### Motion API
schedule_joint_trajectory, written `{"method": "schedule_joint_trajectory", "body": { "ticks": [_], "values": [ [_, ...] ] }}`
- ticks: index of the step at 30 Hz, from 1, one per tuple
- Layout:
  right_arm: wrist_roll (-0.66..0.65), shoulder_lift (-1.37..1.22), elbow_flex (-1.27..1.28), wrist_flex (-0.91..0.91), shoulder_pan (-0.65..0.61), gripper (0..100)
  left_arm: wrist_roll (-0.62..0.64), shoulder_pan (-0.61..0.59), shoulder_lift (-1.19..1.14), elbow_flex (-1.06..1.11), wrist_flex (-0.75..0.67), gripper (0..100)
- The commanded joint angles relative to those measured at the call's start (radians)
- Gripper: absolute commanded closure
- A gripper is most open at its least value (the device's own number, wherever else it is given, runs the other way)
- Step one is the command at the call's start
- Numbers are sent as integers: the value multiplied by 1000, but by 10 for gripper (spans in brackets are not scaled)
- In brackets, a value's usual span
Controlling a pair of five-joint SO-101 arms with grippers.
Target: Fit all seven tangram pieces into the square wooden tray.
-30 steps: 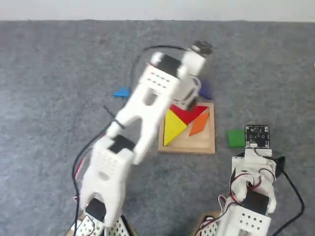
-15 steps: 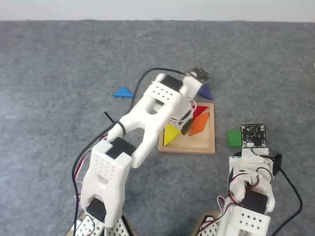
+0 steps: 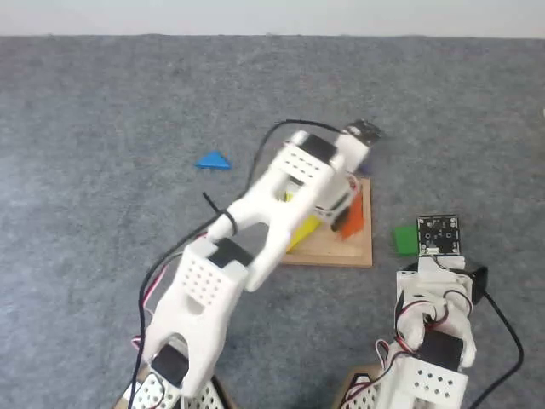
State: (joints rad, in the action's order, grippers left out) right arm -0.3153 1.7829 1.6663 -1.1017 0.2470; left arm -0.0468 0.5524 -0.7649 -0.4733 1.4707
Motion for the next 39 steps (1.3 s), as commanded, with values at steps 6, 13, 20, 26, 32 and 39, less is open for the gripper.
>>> {"method": "schedule_joint_trajectory", "body": {
  "ticks": [6,13,20,26,32,39],
  "values": [
    [-11,-1,17,-2,-8,608,31,23,-2,-107,51,782],
    [-11,-1,17,-2,-8,608,11,-28,-3,-104,83,782],
    [-11,-2,17,-2,-8,608,8,-26,-3,-102,8,782],
    [-11,-2,17,-2,-8,608,-20,-40,-5,-102,-64,782],
    [-11,-2,18,-2,-8,608,-26,-66,-5,-102,-110,782],
    [-12,-2,18,-2,-8,608,-40,-63,-34,-114,-32,783]
  ]
}}
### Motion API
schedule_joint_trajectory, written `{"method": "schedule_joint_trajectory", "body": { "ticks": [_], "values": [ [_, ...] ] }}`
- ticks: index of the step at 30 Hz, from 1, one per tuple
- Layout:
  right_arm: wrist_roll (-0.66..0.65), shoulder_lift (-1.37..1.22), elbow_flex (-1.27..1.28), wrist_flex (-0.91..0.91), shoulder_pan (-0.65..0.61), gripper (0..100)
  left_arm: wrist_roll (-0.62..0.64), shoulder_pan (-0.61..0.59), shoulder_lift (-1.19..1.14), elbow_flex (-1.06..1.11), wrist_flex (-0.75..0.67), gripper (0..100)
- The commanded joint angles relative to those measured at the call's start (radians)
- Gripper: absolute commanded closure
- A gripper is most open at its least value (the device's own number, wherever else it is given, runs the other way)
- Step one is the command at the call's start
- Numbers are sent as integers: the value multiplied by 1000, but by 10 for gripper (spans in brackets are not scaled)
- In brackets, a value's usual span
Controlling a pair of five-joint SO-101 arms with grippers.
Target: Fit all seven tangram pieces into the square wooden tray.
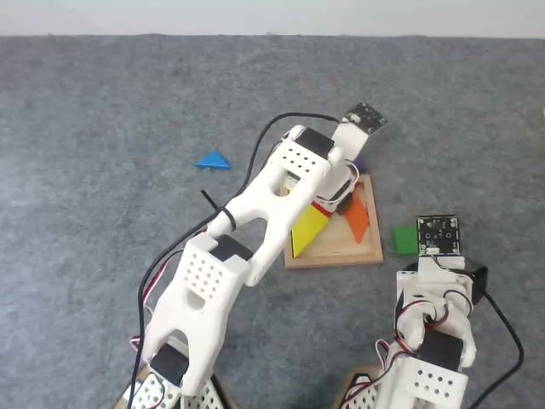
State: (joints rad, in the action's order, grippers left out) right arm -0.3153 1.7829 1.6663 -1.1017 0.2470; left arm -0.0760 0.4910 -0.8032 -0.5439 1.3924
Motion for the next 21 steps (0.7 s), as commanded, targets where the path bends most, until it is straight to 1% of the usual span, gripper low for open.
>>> {"method": "schedule_joint_trajectory", "body": {
  "ticks": [1,10,16,21],
  "values": [
    [-12,-2,18,-2,-8,608,-9,0,2,-41,60,783],
    [-12,-2,18,-2,-12,608,3,5,0,-21,11,783],
    [-12,-2,18,-2,-13,608,3,28,2,-31,-100,782],
    [-12,-2,18,-2,-12,608,3,29,2,-35,-138,782]
  ]
}}
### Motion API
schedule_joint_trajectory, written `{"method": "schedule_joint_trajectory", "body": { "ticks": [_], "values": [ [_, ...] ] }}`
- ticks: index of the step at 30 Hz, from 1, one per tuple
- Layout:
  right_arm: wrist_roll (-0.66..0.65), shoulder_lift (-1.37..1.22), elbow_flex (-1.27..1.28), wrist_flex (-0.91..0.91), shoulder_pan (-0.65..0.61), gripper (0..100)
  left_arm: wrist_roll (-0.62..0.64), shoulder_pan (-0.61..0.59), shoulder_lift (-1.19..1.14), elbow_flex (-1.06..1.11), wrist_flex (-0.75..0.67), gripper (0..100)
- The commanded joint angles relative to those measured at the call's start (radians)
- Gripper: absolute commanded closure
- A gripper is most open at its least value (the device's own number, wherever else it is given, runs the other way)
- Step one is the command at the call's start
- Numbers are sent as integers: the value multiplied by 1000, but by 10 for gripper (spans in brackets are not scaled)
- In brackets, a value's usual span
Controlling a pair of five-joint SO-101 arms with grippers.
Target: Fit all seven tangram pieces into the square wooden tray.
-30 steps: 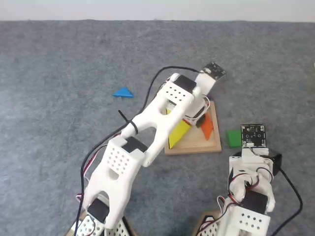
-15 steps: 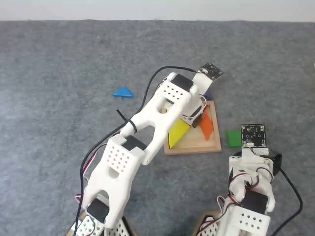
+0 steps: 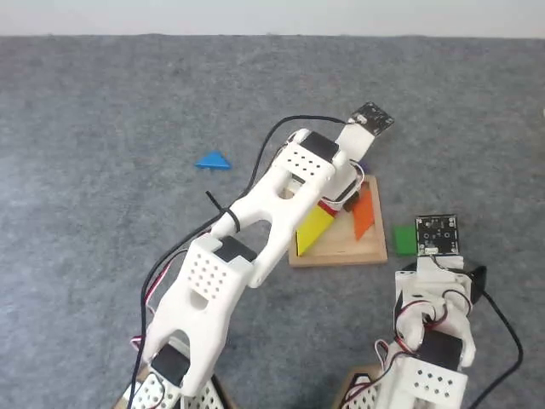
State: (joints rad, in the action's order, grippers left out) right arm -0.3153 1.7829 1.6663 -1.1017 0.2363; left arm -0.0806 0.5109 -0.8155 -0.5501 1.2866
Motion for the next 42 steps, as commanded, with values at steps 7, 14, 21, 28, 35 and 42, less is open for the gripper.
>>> {"method": "schedule_joint_trajectory", "body": {
  "ticks": [7,14,21,28,35,42],
  "values": [
    [-12,-2,18,-2,-1,608,3,-78,72,-130,84,782],
    [-12,-2,18,-2,1,608,6,-230,203,-306,430,782],
    [-12,-2,18,-4,2,608,-106,-488,454,139,470,783],
    [-37,-4,18,-4,-2,608,-292,-500,867,898,255,808],
    [-35,-4,18,-4,-2,608,-410,-460,1217,1383,44,818],
    [-34,-4,18,-4,-2,608,-411,-457,1212,1500,-54,818]
  ]
}}
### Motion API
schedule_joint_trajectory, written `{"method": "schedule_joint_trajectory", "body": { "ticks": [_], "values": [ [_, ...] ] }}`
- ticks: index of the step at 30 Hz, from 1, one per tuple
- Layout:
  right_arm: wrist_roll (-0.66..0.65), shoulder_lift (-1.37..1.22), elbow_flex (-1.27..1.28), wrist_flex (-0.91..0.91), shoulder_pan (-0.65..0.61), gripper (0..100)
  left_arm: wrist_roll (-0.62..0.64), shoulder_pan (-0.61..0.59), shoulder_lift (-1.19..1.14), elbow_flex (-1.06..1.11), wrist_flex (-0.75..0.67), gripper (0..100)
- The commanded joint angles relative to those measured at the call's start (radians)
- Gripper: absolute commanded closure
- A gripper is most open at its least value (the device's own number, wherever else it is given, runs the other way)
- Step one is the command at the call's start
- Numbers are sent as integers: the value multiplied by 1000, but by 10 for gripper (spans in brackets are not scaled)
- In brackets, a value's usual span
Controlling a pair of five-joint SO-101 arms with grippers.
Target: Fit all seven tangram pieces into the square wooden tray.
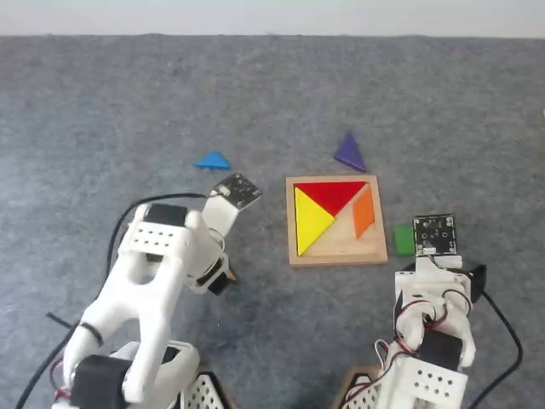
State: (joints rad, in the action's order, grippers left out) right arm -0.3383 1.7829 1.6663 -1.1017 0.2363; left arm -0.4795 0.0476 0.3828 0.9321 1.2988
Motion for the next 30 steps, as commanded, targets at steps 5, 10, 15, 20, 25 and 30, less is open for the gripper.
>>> {"method": "schedule_joint_trajectory", "body": {
  "ticks": [5,10,15,20,25,30],
  "values": [
    [-11,-4,18,-4,1,608,-15,6,-118,25,-187,818],
    [-11,-4,18,-4,1,608,-15,6,-284,-50,-233,818],
    [-12,-4,18,-4,-2,608,-9,43,-348,-131,-213,818],
    [-12,-4,18,-4,-2,608,74,130,-348,-200,-219,818],
    [-12,-4,18,-4,-2,608,114,195,-358,-272,-216,818],
    [-12,-4,18,-4,-2,608,126,207,-361,-335,-216,819]
  ]
}}
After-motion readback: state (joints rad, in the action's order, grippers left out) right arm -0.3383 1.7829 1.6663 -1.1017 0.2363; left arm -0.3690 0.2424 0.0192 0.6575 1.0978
